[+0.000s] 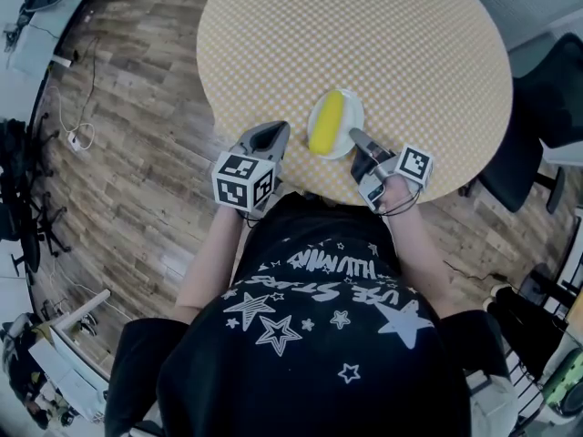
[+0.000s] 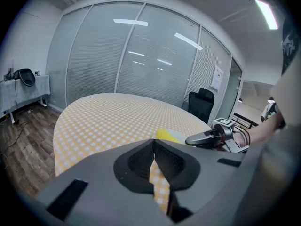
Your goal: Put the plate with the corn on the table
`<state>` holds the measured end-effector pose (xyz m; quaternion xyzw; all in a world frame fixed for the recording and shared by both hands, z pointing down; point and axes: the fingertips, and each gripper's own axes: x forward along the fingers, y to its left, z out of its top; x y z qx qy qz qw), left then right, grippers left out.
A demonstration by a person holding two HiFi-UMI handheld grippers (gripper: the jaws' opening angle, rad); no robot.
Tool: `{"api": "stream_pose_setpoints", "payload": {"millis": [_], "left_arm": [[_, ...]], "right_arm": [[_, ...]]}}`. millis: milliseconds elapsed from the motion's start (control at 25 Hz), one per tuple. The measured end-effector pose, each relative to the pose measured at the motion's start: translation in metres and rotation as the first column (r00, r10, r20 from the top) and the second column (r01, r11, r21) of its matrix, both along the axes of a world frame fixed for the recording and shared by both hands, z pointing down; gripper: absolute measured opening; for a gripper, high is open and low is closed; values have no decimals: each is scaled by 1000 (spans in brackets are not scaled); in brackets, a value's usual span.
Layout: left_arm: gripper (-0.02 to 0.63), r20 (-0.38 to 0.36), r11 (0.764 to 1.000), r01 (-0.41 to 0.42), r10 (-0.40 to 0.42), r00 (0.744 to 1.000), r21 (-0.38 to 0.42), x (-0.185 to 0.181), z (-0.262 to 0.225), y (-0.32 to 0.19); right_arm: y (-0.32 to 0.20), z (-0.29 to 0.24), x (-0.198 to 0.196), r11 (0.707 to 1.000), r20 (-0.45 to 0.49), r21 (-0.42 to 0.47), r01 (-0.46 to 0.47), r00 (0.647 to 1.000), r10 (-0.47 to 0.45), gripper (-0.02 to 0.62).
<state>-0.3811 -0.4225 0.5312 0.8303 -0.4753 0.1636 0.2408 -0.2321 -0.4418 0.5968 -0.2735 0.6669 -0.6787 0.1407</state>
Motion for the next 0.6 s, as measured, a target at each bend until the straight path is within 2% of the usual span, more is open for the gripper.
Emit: {"api": "stream_pose_setpoints", "payload": {"millis": [320,600], "left_arm": [[9,-13,1000,-12,12,1000,-1,3,3,2],[9,-20,1000,-19,19,1000,7,8,4,-4]], "right_arm": [[0,4,0,1000,-65,-1,3,998,-3,58],[-5,-1,0,1000,-213,15,26,977,-22,58]]}}
